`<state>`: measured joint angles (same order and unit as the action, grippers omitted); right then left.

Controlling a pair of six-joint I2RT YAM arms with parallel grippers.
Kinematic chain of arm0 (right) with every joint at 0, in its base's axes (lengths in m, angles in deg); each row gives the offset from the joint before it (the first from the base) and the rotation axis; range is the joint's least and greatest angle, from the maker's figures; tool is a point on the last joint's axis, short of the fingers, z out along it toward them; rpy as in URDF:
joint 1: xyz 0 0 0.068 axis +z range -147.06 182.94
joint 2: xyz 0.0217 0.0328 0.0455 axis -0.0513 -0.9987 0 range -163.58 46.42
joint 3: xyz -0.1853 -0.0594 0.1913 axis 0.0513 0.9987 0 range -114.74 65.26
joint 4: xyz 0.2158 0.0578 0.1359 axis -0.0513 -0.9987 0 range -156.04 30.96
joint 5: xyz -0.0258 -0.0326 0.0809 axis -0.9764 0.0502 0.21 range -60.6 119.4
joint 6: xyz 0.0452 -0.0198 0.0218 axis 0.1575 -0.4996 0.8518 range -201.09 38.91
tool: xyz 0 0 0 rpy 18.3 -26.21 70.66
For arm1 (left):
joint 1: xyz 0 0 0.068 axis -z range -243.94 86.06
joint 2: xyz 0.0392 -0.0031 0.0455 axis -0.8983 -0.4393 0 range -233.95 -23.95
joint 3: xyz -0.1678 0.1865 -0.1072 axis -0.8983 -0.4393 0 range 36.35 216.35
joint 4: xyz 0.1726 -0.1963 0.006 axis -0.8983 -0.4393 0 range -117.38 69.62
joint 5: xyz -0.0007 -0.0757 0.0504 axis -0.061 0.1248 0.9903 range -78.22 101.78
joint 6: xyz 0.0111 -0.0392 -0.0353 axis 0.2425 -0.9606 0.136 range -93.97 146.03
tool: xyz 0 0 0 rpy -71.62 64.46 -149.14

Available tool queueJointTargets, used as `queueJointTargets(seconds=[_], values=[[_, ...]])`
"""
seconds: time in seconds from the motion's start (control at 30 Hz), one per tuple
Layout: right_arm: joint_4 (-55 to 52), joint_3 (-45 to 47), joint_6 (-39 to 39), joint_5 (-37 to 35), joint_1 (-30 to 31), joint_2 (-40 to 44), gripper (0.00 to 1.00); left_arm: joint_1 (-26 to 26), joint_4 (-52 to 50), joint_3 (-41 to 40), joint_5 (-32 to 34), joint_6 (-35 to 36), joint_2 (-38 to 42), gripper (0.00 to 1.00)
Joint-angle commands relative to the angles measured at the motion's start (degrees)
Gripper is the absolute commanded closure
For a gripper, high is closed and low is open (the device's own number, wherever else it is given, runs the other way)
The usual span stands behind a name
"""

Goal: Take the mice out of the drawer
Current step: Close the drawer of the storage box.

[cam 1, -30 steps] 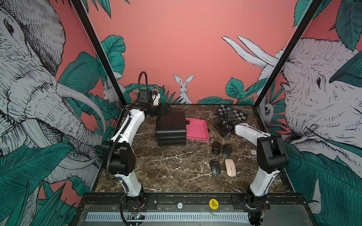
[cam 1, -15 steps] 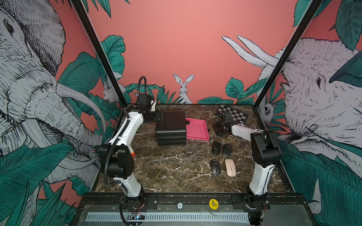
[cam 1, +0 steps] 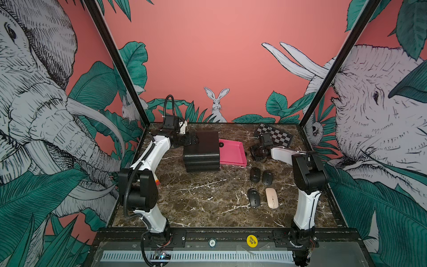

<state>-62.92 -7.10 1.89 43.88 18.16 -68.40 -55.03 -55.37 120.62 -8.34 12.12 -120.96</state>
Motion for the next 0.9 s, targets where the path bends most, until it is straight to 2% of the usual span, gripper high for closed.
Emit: queueJointTargets(seconds=[0.0,0.47,0.87], values=[[1.8,-0.7,1.6,1.5,0.5,0.1,0.55,-0.2,-0.1,-1.8,-0.8,0.3,1.7,0.05],[4.0,-0.6,5.6,2.4,4.0,-1.2,0.58,-0.2,0.2,-2.7,-1.9,0.4,1.2,0.05],[9.9,3.5,9.1,1.5,4.6,1.2,0.65,-0.1,0.7,-2.9,-4.0,0.1,0.4,0.06]])
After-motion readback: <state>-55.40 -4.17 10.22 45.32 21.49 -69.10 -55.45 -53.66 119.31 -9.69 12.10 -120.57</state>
